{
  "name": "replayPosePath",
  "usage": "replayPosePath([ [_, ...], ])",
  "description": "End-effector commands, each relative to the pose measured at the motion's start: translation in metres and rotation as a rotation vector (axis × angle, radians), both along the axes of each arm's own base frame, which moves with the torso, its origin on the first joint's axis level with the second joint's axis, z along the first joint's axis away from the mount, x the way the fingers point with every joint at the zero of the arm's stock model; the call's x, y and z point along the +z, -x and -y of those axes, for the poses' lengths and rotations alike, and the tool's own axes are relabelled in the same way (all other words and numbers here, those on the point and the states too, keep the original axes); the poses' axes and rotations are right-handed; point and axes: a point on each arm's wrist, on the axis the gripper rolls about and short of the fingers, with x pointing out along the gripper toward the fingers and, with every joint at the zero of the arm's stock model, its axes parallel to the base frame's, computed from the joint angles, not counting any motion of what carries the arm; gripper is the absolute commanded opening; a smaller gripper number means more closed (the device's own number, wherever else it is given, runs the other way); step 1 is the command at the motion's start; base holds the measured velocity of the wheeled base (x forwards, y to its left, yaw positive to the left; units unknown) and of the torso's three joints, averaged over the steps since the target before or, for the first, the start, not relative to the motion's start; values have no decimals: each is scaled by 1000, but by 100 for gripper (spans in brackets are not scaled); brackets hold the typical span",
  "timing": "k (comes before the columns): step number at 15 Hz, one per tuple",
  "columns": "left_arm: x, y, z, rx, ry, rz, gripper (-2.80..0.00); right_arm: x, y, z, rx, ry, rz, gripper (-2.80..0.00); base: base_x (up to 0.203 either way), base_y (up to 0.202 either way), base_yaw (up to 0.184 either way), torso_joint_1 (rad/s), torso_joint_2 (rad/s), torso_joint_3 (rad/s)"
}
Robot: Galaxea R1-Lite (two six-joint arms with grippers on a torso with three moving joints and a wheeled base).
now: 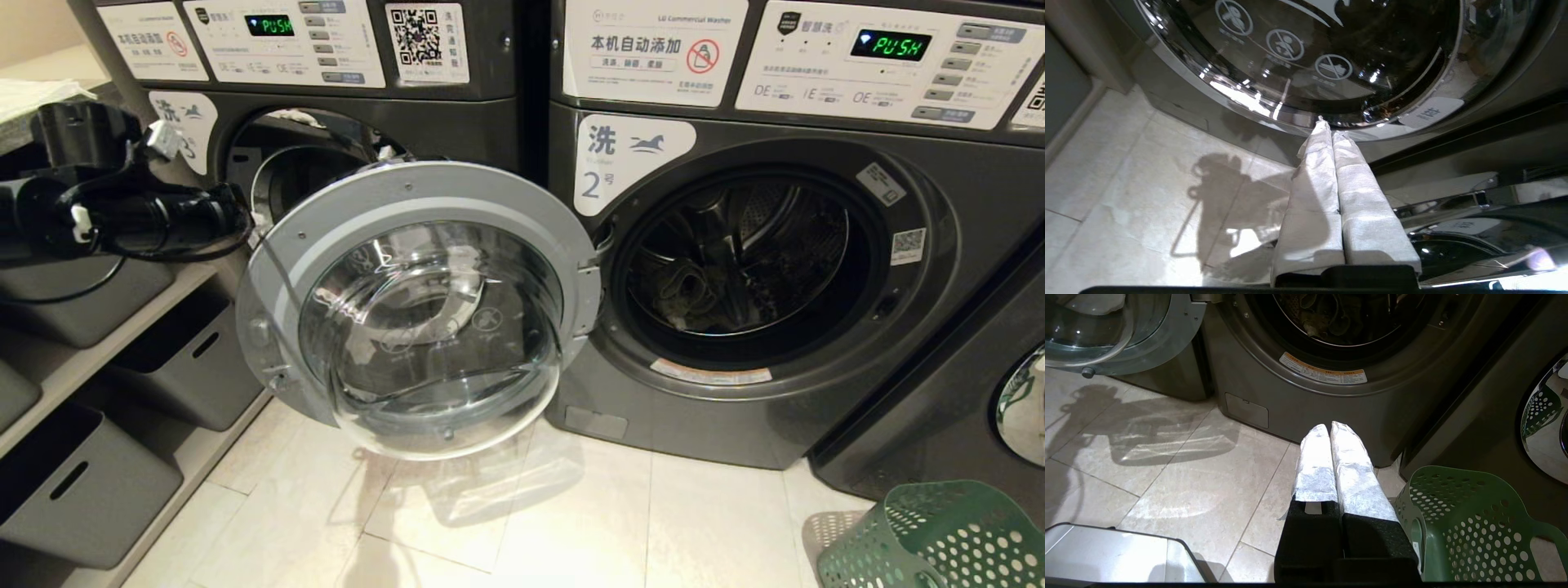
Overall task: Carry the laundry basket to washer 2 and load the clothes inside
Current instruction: Close the washing machine door with the left hand
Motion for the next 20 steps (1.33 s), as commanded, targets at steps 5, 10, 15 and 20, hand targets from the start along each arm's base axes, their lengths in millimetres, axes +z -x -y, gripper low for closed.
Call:
replayPosePath([
  [5, 10, 15, 9, -60, 73, -49, -280, 0, 0, 0, 0, 3, 1, -280, 0, 0, 0, 0, 0, 0],
  [10, 30, 46, 26, -132, 118, -105, -280, 0, 0, 0, 0, 3, 1, -280, 0, 0, 0, 0, 0, 0],
  [15, 37, 76, 50, -230, 174, -211, -280, 0, 0, 0, 0, -2, 0, -280, 0, 0, 0, 0, 0, 0],
  [20, 31, 117, 87, -347, 163, -264, -280, 0, 0, 0, -4, -13, -3, -280, 0, 0, 0, 0, 0, 0],
])
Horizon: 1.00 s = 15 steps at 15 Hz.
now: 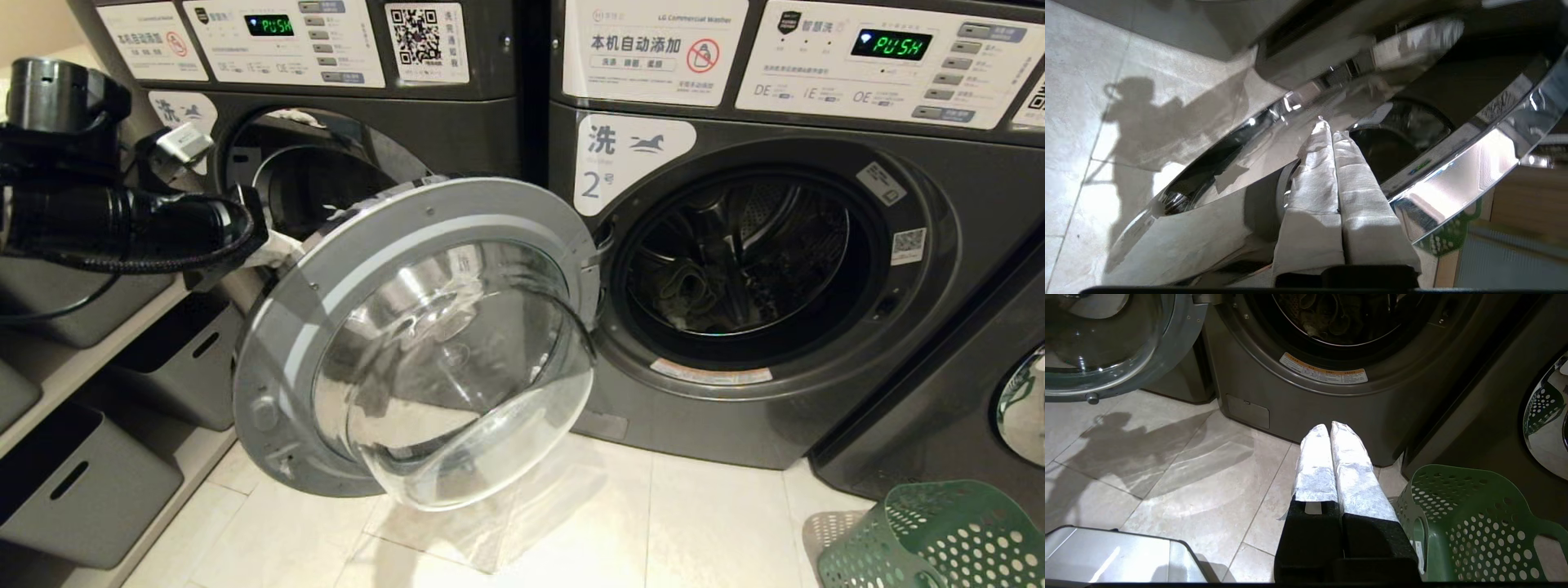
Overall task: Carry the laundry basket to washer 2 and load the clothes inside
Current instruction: Close the washing machine door with the left hand
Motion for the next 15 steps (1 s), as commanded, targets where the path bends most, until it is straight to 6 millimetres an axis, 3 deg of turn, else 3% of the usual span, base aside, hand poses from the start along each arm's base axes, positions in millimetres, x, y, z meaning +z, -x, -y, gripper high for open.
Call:
replayPosePath([
  [1, 7, 26, 13, -57, 5, 13, -280, 0, 0, 0, -1, -3, -2, -280, 0, 0, 0, 0, 0, 0],
  [7, -2, 71, 55, -245, -1, -20, -280, 0, 0, 0, -2, -3, -2, -280, 0, 0, 0, 0, 0, 0],
  [12, -15, 85, 100, -430, -14, -67, -280, 0, 0, 0, -5, -9, -2, -280, 0, 0, 0, 0, 0, 0],
  [15, -26, 84, 127, -515, -30, -96, -280, 0, 0, 0, -5, -9, -2, -280, 0, 0, 0, 0, 0, 0],
])
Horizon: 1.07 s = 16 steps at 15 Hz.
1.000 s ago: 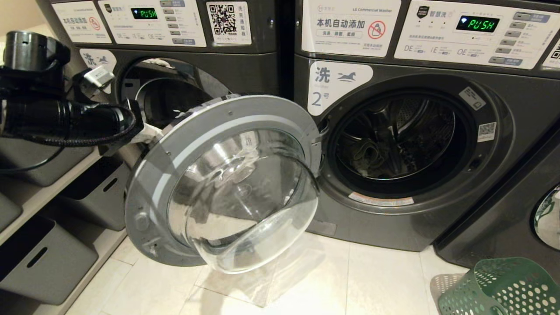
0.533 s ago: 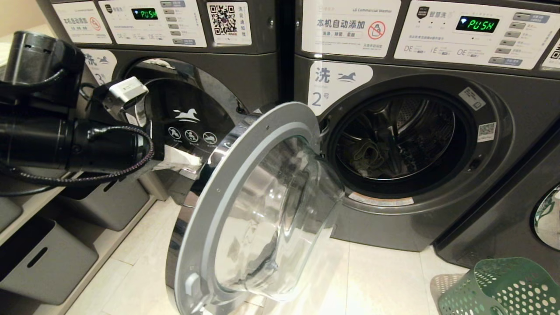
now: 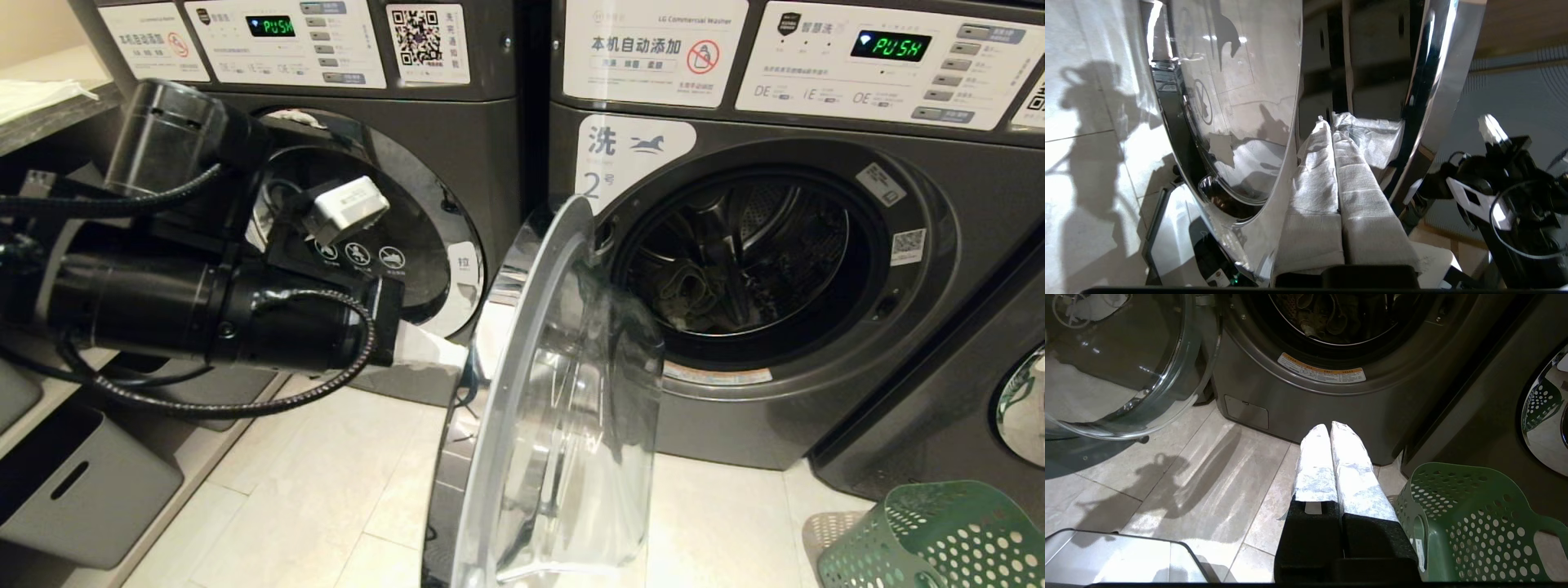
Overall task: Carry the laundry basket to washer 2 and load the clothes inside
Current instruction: Close the washing machine door with the left hand
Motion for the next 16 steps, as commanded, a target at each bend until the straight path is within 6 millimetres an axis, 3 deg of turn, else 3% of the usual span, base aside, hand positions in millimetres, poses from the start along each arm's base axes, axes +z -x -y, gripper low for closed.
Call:
replayPosePath([
  [1, -9, -4, 16, -43, -17, -29, -280, 0, 0, 0, 2, 0, -1, -280, 0, 0, 0, 0, 0, 0],
  [8, -24, -24, 84, -167, -14, -14, -280, 0, 0, 0, 2, -4, -1, -280, 0, 0, 0, 0, 0, 0],
  [16, -43, -62, 185, -228, 31, 80, -280, 0, 0, 0, 3, 0, -1, -280, 0, 0, 0, 0, 0, 0],
])
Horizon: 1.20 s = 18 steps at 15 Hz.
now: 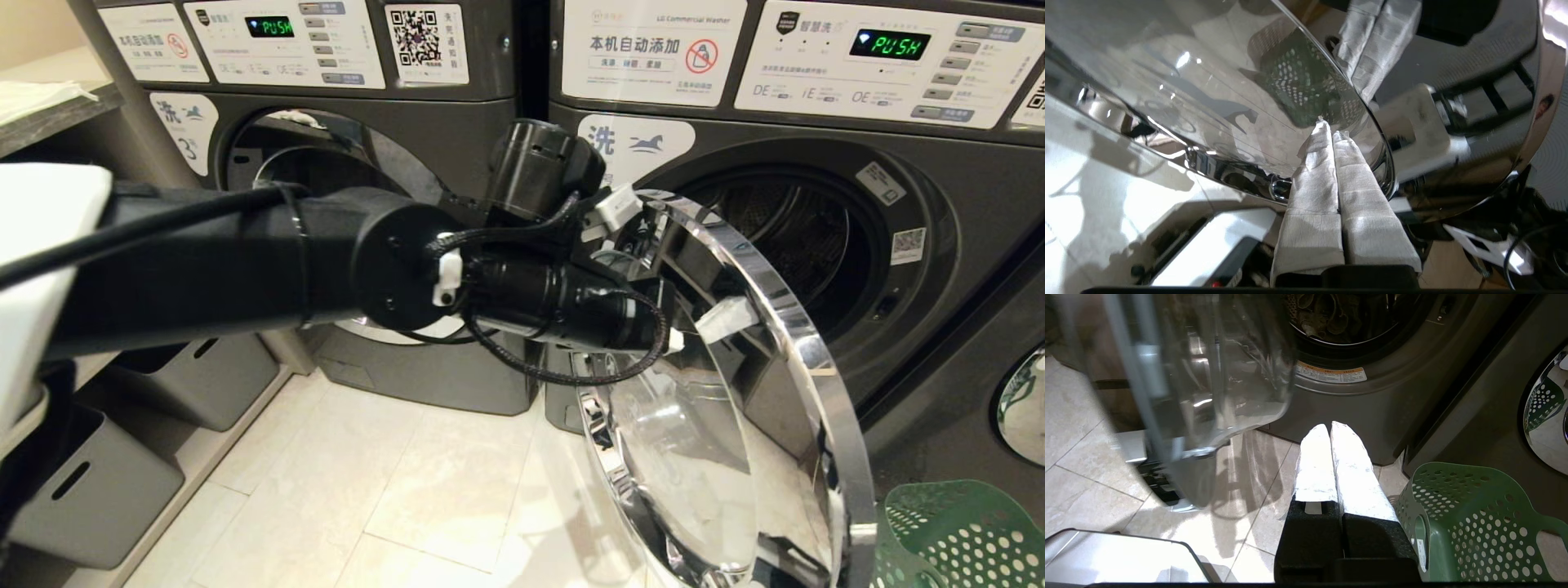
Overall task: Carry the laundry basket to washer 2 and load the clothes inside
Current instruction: Close the washing machine door with the left hand
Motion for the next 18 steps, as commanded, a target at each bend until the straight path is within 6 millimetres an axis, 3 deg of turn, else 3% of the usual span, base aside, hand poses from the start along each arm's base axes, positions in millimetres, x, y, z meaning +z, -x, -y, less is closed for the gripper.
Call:
replayPosePath([
  [1, -32, -15, 31, -17, -18, -16, -280, 0, 0, 0, 2, 4, -1, -280, 0, 0, 0, 0, 0, 0],
  [4, -37, -17, 62, 55, 97, 136, -280, 0, 0, 0, -1, 2, -1, -280, 0, 0, 0, 0, 0, 0],
  [5, -33, -14, 62, 100, 100, 148, -280, 1, 0, 0, 1, 1, 9, -280, 0, 0, 0, 0, 0, 0],
  [8, 3, -1, 43, 212, 157, 154, -280, 8, 2, 0, 20, -26, 36, -280, 0, 0, 0, 0, 0, 0],
  [10, 25, 12, 23, 280, 170, 173, -280, 13, 5, -1, 40, -51, -6, -280, 0, 0, 0, 0, 0, 0],
  [13, 64, 41, -20, 365, 215, 224, -280, 42, -3, -1, 29, -109, -178, -280, 0, 0, 0, 0, 0, 0],
  [16, 101, 72, -67, 427, 282, 276, -280, 75, -43, -1, 1, -190, -405, -280, 0, 0, 0, 0, 0, 0],
  [18, 124, 93, -100, 461, 322, 307, -280, 85, -80, -2, -29, -213, -512, -280, 0, 0, 0, 0, 0, 0],
])
